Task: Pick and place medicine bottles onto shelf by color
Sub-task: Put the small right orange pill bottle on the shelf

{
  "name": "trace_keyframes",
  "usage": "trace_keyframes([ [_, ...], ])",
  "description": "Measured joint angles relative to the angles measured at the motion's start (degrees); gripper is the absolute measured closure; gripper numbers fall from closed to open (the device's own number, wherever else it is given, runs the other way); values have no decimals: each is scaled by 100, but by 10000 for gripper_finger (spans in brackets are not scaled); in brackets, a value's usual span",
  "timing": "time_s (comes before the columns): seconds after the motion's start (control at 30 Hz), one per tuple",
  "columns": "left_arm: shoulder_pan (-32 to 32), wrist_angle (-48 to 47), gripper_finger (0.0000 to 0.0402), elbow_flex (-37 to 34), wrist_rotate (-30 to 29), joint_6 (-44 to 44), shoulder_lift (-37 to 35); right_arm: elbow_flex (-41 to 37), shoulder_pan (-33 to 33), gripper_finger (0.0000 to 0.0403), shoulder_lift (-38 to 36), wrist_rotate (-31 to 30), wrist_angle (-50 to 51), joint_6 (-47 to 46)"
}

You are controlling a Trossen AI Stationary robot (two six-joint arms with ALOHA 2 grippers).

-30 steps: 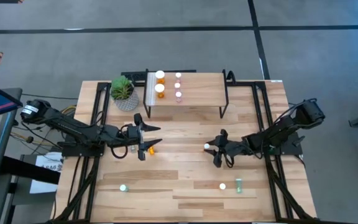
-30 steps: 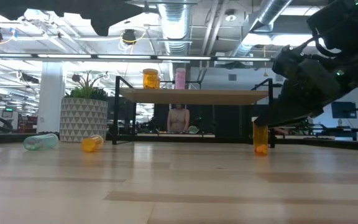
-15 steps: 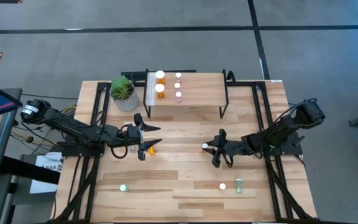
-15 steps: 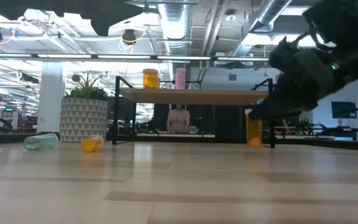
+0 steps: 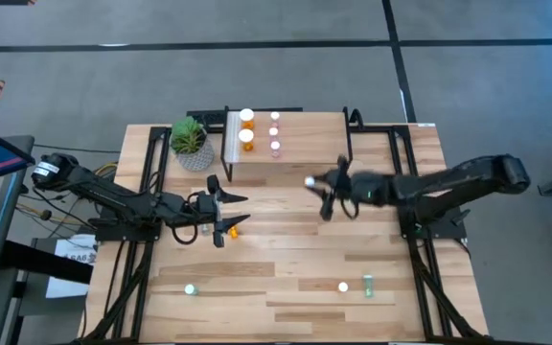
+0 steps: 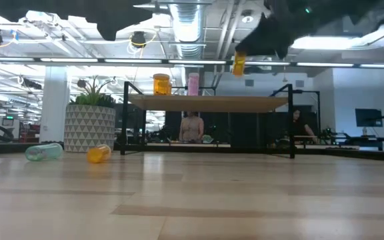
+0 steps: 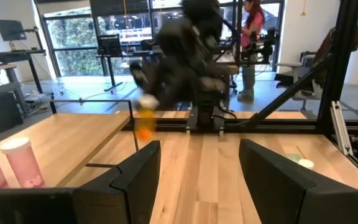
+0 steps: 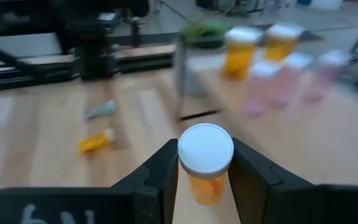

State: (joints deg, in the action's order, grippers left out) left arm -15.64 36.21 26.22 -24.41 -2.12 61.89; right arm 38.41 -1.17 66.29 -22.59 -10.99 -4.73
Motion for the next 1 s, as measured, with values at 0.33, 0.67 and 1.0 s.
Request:
trace_keyframes([
  [0.33, 0, -67, 193, 0, -28, 103, 0, 1585, 2092, 264, 378, 1513, 1162, 805],
  [0.67, 0, -98, 193, 0, -26, 139, 0, 2483, 3348, 262, 1805, 2564, 1074, 937],
  [1.0, 0, -273, 193, 0, -25, 195, 0, 2743, 3700, 262, 2719, 2740, 925, 974],
])
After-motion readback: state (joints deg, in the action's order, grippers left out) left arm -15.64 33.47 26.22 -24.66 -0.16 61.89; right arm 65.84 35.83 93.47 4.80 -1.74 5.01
